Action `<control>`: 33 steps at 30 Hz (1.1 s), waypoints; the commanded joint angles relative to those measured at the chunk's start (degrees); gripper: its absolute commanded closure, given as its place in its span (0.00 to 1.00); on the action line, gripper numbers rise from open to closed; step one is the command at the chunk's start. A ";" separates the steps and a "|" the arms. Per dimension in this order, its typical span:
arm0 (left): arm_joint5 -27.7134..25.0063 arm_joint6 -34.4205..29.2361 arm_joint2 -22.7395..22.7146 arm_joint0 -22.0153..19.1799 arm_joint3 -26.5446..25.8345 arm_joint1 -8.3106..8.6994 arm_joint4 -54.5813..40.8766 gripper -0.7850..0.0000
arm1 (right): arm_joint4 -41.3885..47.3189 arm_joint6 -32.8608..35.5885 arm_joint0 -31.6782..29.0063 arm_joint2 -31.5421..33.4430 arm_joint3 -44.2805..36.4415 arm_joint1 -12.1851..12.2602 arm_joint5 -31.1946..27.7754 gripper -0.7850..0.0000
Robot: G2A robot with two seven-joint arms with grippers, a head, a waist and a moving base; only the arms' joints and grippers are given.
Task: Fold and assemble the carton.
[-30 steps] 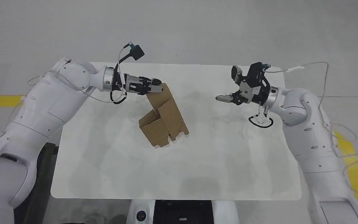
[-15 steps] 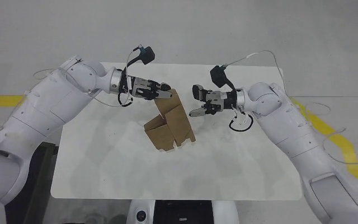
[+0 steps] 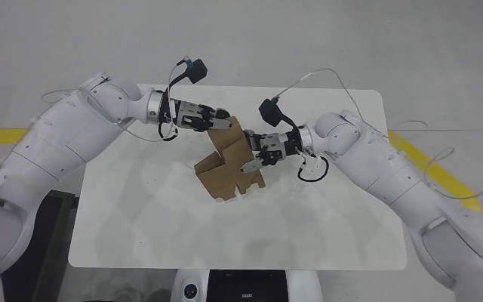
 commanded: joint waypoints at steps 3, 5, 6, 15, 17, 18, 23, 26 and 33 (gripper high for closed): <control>0.19 -0.18 0.00 0.02 -0.37 -0.17 -0.59 1.00 | 1.81 0.00 1.40 -2.20 1.17 -0.29 0.00 0.42; 0.44 -0.44 0.00 0.04 -0.69 -0.18 -0.89 1.00 | 2.37 0.00 1.90 -3.36 1.38 -0.46 0.00 0.54; 0.53 -0.53 0.00 0.03 -0.84 -0.17 -0.93 1.00 | 2.64 0.00 2.18 -3.93 1.42 -0.53 0.00 0.56; 0.52 -0.52 0.00 0.01 -1.40 0.08 -1.21 1.00 | 5.40 0.00 3.57 -7.12 2.04 -0.96 0.00 0.81; 0.44 -0.43 0.00 -0.01 -1.42 0.16 -1.32 1.00 | 5.70 0.00 3.68 -7.41 2.25 -1.04 0.00 0.89; 0.41 -0.40 0.00 -0.02 -1.54 0.19 -1.42 1.00 | 5.80 0.00 3.75 -7.53 2.32 -1.08 0.00 0.91; 0.26 -0.25 0.00 -0.11 -1.97 0.46 -1.97 0.91 | 6.40 0.00 3.94 -7.83 2.39 -1.25 0.00 1.00; -0.15 0.15 0.00 -0.24 -2.21 0.67 -2.53 0.00 | 6.81 0.00 3.96 -7.84 2.47 -1.32 0.00 1.00; -1.40 1.41 0.00 -1.20 -1.14 1.31 -6.92 0.00 | 8.92 0.00 3.48 -7.16 3.43 -1.49 0.00 1.00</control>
